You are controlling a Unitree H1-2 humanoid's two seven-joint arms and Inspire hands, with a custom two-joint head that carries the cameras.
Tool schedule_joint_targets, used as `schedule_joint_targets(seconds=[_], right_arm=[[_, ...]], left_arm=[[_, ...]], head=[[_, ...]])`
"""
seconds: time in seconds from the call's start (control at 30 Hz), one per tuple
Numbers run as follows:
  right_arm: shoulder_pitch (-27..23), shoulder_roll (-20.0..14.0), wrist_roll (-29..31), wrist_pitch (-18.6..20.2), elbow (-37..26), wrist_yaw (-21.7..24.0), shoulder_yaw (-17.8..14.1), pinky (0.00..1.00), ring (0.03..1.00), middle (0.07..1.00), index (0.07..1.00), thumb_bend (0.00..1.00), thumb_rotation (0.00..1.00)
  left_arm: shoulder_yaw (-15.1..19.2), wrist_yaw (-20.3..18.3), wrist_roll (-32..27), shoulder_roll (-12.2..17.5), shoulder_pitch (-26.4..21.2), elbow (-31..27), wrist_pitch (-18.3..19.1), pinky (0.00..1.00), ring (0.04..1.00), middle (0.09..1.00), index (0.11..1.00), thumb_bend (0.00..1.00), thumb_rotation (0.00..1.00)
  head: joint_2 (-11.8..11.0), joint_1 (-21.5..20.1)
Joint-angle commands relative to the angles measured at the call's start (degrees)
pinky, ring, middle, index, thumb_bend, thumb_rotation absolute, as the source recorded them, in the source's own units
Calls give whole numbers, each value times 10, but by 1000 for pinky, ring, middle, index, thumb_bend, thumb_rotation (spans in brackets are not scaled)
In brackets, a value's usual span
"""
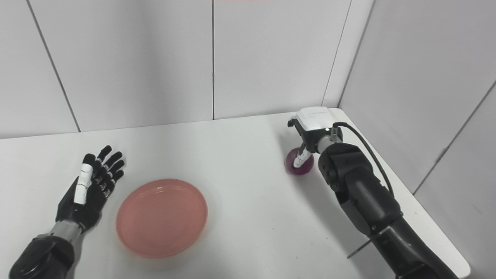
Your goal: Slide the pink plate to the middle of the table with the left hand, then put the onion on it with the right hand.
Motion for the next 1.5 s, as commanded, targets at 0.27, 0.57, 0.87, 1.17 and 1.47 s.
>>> schedule_joint_targets(seconds=[0.27,0.57,0.87,1.17,1.47], right_arm=[[-62,-18,-9,3,29,53,7,572,787,867,794,1000,229],[-58,-3,9,15,41,58,3,581,800,865,805,1000,217],[-52,7,21,16,57,62,12,590,814,880,814,1000,231],[-49,5,21,16,59,81,21,577,799,868,815,1000,230],[-59,9,-3,31,77,143,28,563,739,829,847,1000,245]], left_arm=[[-6,12,8,-6,59,52,53,1000,970,953,971,817,827],[-6,15,8,-9,59,52,54,1000,969,953,968,811,828],[-7,17,10,-10,61,46,55,1000,965,948,968,818,823],[-9,18,11,-12,62,43,56,1000,969,949,967,822,823],[-7,19,10,-12,61,41,63,999,967,951,967,817,822]], head=[[2,1],[2,6],[4,8],[7,12],[7,11]])
